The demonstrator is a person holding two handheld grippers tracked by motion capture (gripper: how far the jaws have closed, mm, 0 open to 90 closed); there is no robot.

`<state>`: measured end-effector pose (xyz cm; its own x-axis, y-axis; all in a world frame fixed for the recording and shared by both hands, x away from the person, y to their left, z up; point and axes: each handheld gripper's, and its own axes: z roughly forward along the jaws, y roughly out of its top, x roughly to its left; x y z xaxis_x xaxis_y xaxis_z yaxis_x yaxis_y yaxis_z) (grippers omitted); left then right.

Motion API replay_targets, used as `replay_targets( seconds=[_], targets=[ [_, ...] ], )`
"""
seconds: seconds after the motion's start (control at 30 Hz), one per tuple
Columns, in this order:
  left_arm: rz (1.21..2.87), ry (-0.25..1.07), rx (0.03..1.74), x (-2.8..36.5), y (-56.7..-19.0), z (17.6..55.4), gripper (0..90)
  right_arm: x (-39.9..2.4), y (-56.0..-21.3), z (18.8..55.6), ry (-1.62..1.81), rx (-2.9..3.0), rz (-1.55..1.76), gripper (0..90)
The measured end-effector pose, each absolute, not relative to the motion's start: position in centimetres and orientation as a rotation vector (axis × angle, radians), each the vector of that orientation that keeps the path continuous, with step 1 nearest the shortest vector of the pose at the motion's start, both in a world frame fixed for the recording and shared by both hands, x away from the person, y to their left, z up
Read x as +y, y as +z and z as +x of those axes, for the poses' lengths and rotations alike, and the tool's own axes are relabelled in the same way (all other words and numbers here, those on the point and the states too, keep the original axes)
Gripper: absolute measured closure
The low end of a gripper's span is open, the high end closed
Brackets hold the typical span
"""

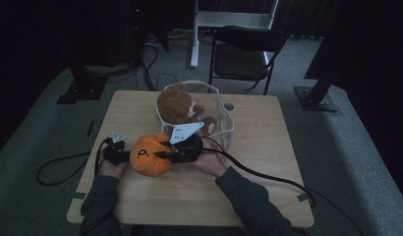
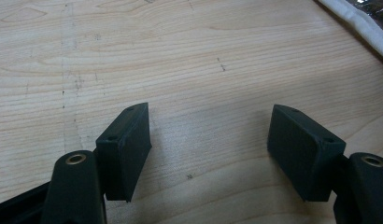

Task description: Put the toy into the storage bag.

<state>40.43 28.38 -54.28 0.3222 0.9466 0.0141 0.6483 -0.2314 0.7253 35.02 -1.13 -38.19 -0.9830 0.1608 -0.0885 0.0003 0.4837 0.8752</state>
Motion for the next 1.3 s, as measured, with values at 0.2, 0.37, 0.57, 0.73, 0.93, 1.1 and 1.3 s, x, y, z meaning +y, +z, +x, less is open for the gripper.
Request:
replay_targets(
  seconds=[0.2,0.37,0.57,0.73,0.93,1.1,1.3],
  targets=[
    [1.972,0.617,1.403,28.4,-54.3,40.4,30.6,-1.2,-37.7,35.0,1.519,2.556,0.138,67.9],
    [1.971,0.617,1.403,28.4,-54.3,40.4,30.6,-1.2,-37.3,35.0,1.528,2.546,0.134,67.9],
    [1.972,0.617,1.403,28.4,-54.3,40.4,30.6,-1.2,-36.8,35.0,1.531,2.537,0.123,67.9],
    [1.972,0.617,1.402,28.4,-54.3,40.4,30.6,-1.2,-36.4,35.1,1.544,2.527,0.127,67.9],
    [1.97,0.618,1.403,28.4,-54.3,40.4,30.6,-1.2,-36.1,35.2,1.543,2.521,0.127,68.0],
    [1.973,0.617,1.402,28.4,-54.3,40.4,30.6,-1.2,-35.8,35.3,1.545,2.511,0.123,68.0],
    [1.974,0.618,1.402,28.4,-54.3,40.4,30.6,-1.1,-35.5,35.6,1.548,2.502,0.129,68.0]
  ],
)
